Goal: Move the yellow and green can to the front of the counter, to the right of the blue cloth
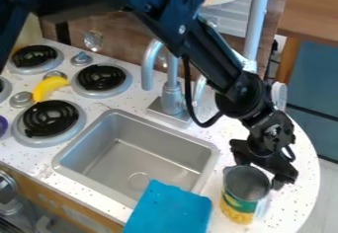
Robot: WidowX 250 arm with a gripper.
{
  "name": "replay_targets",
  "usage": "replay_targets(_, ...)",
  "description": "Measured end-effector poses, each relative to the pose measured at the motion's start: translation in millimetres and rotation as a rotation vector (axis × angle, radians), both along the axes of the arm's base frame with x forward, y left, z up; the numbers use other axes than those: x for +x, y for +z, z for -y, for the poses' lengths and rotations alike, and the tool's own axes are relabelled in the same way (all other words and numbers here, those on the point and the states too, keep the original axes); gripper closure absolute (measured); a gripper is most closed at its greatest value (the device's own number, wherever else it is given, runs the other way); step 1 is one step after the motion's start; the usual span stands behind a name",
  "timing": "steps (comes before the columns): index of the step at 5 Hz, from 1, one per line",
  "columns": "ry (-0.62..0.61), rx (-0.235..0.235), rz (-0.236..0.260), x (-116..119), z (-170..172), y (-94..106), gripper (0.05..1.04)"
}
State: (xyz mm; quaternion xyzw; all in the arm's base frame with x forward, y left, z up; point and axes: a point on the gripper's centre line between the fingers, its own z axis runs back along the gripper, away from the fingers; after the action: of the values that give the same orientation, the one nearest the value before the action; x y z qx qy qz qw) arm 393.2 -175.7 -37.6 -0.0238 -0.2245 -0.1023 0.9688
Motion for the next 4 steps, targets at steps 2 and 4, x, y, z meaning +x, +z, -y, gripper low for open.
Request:
replay_targets(2, -0.015, -0.025, 0.001, -3.5, 3.6, 3.1, 0.083)
replay_targets(4, 0.027, -0.093, 0.140, 20.3, -4.9, 61.0, 0.083)
